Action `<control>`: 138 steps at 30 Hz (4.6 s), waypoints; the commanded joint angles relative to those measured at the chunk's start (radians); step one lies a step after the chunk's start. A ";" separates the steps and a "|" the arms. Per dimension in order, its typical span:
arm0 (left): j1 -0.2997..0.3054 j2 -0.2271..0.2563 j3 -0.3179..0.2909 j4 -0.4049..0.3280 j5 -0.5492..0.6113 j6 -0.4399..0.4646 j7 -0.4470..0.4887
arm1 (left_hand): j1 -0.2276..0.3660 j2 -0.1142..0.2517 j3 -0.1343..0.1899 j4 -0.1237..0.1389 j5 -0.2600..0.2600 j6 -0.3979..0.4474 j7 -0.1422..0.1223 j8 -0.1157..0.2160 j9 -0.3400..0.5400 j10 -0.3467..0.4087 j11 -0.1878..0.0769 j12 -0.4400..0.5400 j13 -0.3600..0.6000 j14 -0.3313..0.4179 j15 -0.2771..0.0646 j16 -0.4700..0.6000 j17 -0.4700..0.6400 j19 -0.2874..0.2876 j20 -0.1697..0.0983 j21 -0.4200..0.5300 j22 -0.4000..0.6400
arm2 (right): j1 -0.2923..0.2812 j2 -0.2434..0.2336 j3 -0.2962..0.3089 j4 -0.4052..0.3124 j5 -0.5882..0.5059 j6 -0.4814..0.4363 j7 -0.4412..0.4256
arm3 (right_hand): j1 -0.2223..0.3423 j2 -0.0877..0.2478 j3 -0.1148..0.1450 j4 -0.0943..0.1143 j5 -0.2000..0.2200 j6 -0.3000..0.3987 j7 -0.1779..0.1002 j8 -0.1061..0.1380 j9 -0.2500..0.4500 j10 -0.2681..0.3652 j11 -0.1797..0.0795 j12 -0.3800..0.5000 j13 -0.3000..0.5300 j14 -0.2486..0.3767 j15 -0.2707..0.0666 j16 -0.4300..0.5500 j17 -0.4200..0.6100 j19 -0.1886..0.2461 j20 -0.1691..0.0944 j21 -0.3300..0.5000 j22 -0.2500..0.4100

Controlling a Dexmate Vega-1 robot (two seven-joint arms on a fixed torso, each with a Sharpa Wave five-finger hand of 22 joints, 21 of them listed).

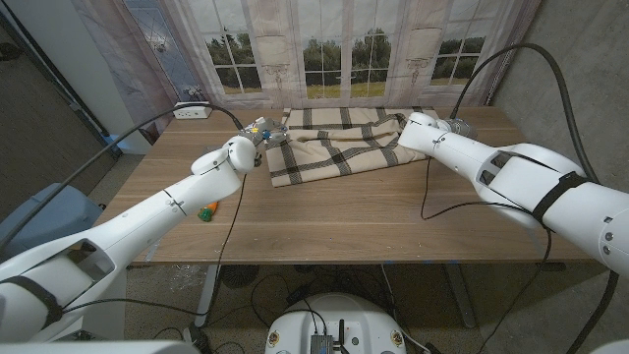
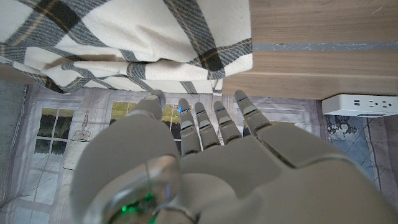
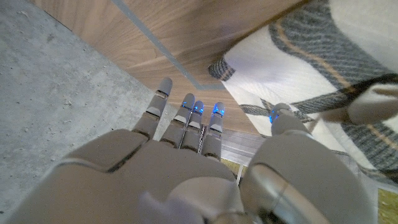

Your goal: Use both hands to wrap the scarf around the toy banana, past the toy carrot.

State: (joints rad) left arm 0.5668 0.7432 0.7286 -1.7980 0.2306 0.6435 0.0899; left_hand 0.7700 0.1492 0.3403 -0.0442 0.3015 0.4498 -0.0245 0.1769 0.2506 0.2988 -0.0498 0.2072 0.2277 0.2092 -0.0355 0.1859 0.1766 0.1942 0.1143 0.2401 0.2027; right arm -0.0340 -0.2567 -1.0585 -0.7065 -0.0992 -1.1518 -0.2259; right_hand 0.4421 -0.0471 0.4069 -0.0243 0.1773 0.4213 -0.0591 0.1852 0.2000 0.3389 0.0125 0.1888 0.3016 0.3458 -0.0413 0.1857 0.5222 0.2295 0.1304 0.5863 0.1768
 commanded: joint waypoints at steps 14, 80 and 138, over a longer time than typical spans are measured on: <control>-0.013 -0.002 0.014 0.016 0.025 -0.027 -0.022 | -0.011 0.000 0.015 -0.002 -0.005 0.012 0.008 0.013 -0.006 -0.002 -0.001 0.006 0.001 -0.005 -0.022 -0.002 0.003 0.004 0.004 0.000 0.002 | 0.086 0.096 -0.133 0.341 0.020 0.260 0.196 | -0.054 -0.029 -0.041 0.008 0.012 0.012 0.027 0.014 0.002 0.028 0.002 0.022 -0.005 0.005 -0.025 0.026 -0.015 -0.019 0.002 -0.027 0.000; 0.041 0.041 -0.024 -0.050 0.047 -0.040 -0.039 | -0.039 -0.017 0.022 -0.023 -0.015 0.021 0.007 0.014 -0.036 -0.005 0.005 0.010 -0.001 -0.007 -0.025 -0.001 0.002 0.002 0.004 0.001 0.002 | 0.041 -0.040 -0.207 0.273 0.069 0.667 0.226 | 0.301 0.110 0.015 -0.148 0.041 -0.012 0.006 0.058 -0.009 0.137 0.000 0.089 -0.063 0.160 -0.092 0.112 -0.138 0.193 -0.078 -0.123 0.001; -0.162 -0.011 0.178 0.105 0.065 0.010 -0.420 | -0.291 0.030 0.112 0.121 -0.112 -0.262 -0.058 -0.006 -0.064 -0.210 0.023 -0.022 -0.026 -0.172 0.005 -0.014 0.004 -0.074 0.011 -0.015 0.004 | 0.048 0.142 -0.147 0.338 -0.032 0.687 -0.511 | 0.806 0.089 0.026 -0.151 0.008 0.694 0.025 0.143 0.024 0.748 -0.046 0.532 0.212 0.690 -0.188 0.538 0.368 0.464 -0.182 0.062 0.016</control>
State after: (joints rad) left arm 0.4078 0.7335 0.8998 -1.7026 0.3094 0.6585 -0.3156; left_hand 0.4870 0.1794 0.4477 0.0692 0.1919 0.1922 -0.0820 0.1692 0.1859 0.0966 -0.0264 0.1841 0.1997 0.0409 -0.0317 0.1693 0.1793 0.1298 0.1248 0.2244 0.2025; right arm -0.0128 -0.1366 -1.1717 -0.3683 -0.0717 -0.4882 -0.6908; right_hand 1.2383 0.0460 0.4253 -0.1755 0.1781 1.1063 -0.0320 0.3296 0.2212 1.0652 -0.0198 0.7123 0.3997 1.0189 -0.1447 0.7282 0.8855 0.6932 -0.0502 0.6437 0.1904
